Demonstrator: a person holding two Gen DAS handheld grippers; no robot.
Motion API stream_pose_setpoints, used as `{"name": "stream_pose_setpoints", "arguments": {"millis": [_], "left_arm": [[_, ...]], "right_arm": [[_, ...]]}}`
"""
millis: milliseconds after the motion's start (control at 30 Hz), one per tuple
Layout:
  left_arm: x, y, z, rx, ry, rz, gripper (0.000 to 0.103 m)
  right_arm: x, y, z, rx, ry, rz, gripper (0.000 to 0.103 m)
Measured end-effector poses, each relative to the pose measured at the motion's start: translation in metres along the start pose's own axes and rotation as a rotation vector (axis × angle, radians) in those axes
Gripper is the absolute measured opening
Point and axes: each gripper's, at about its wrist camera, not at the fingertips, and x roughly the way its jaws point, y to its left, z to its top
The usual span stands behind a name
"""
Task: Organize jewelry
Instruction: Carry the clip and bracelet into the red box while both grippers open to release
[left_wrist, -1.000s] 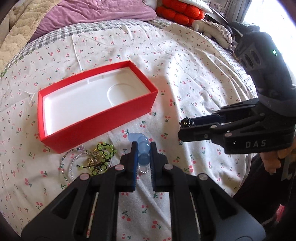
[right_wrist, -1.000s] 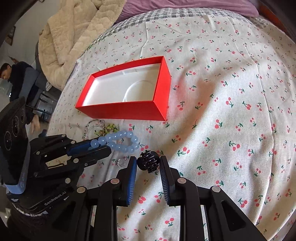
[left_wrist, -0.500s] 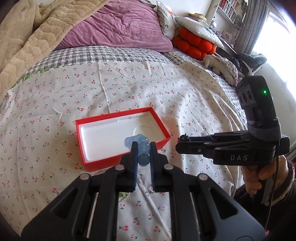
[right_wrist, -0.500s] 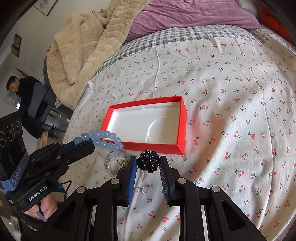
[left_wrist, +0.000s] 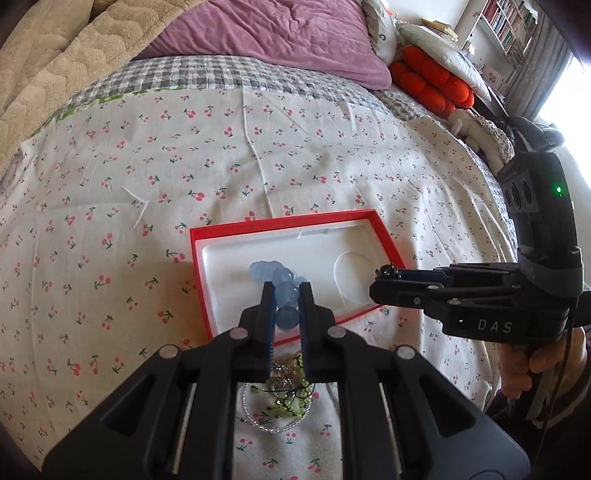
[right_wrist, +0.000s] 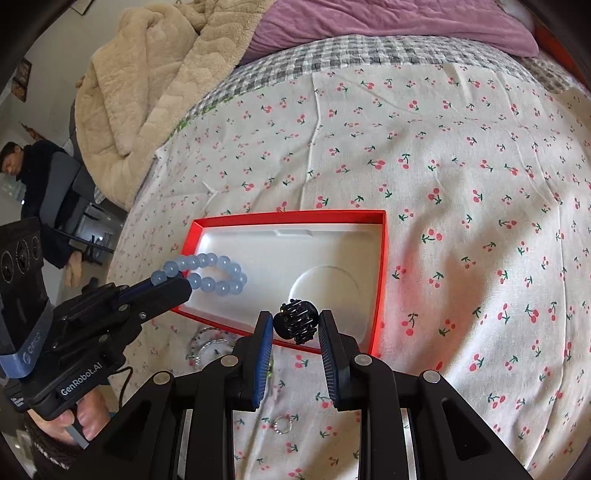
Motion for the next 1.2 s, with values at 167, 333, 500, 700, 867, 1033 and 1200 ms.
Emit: {"name": "stream_pose_setpoints", "arguments": {"millis": [167,333,500,700,867,1033,1200], "left_arm": [[0.018,0.009,-0.001,-0.014,0.063,0.034,0.013],[0.025,0.009,0.001,0.002,0.070,0.041,0.013],[0.032,0.013,0.006,-0.002,0.069,0.050,0.013],[0.021,0.010,0.008,0.020,0.025,0.070,0.029],[0.006,0.006,0.006,0.006,-0.004,0.061,0.042],[-0.007,0.004,-0.002,-0.009,-0.024,0.074,0.059],[-0.018,0.005,-0.016,-0.009,-0.024,0.113,0.076]], "right_arm": [[0.011,-0.005,0.011,0.001,-0.004,0.003,0.026],[0.023,-0.001,0.016,-0.027,0.008,-0.014,0.026],[0.028,0.000,0.019,-0.036,0.003,-0.028,0.027],[0.021,-0.005,0.023,-0.017,-0.011,0.000,0.041],[0.002,0.000,0.023,-0.027,-0.059,0.023,0.061],[-0.011,0.002,0.020,-0.021,-0.072,0.026,0.061],[-0.023,0.007,0.008,-0.029,-0.078,0.013,0.070]]}}
